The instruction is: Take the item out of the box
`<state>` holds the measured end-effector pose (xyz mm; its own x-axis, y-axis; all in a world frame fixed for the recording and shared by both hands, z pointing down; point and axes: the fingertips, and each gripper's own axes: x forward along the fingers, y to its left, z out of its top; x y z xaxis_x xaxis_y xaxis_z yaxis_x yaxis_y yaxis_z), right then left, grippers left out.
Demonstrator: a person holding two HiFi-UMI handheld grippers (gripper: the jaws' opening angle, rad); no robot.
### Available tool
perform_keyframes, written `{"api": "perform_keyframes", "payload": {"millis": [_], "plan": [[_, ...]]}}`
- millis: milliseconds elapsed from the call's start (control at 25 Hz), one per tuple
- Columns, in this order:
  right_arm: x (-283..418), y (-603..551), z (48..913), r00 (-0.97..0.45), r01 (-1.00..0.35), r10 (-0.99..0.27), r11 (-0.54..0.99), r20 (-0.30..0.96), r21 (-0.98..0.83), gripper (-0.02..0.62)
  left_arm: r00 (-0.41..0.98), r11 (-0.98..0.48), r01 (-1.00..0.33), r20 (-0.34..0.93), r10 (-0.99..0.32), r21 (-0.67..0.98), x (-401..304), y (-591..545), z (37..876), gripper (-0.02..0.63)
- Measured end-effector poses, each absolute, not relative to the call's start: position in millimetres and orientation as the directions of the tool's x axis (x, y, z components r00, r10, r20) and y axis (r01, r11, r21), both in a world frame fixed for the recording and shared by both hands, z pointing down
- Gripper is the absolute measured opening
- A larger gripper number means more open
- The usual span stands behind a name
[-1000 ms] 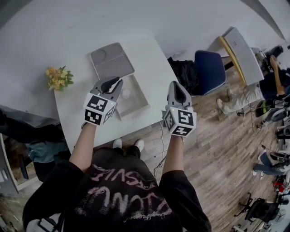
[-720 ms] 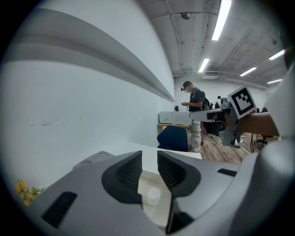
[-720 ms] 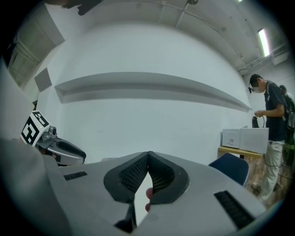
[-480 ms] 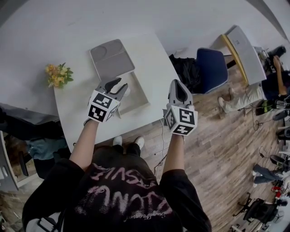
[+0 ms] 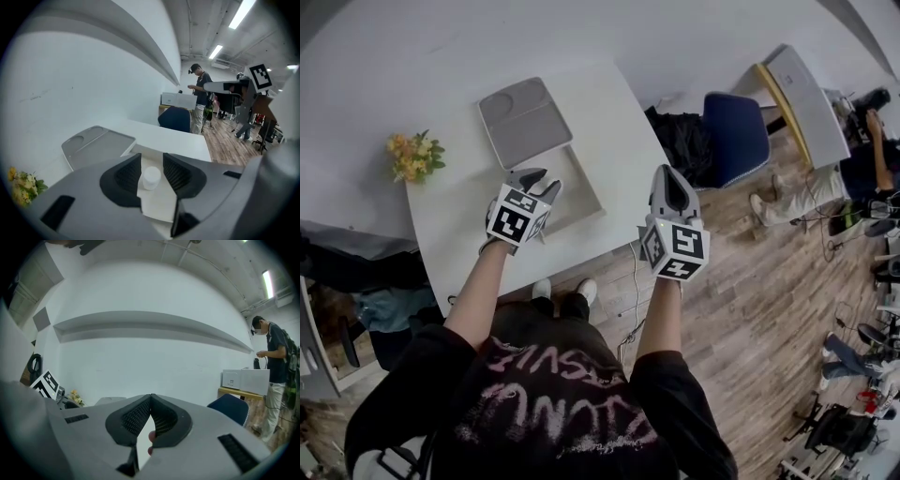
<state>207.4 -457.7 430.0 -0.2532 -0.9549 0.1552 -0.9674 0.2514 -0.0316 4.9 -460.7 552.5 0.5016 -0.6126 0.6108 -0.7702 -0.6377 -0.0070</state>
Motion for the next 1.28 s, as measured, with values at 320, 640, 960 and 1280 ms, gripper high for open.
{"api": "perform_keyframes", "payload": {"millis": [320,640,960,1280], "plan": [[222,-457,442,-0.223,-0.975,-0.959,0.217,0.175,-0.052,0.011,0.471,-0.651,-0.759,0.697,-0.541,0.008,10,-464,596,0.175],[238,-452,449,-0.196,-0.981,-0.96,0.194,0.201,-0.03,0.011,0.413,-0.672,-0.74,0.772,-0.483,-0.025,14,-467,627,0.224],[256,-445,456,-0.165,-0.986,-0.962,0.162,0.217,-0.03,0.011,0.369,-0.704,-0.708,0.816,-0.445,-0.064,18,-470,640,0.218],[257,-447,457,-0.171,-0.985,-0.961,0.167,0.219,-0.038,0.009,0.352,-0.709,-0.7,0.82,-0.451,-0.09,17,-471,641,0.166]]}}
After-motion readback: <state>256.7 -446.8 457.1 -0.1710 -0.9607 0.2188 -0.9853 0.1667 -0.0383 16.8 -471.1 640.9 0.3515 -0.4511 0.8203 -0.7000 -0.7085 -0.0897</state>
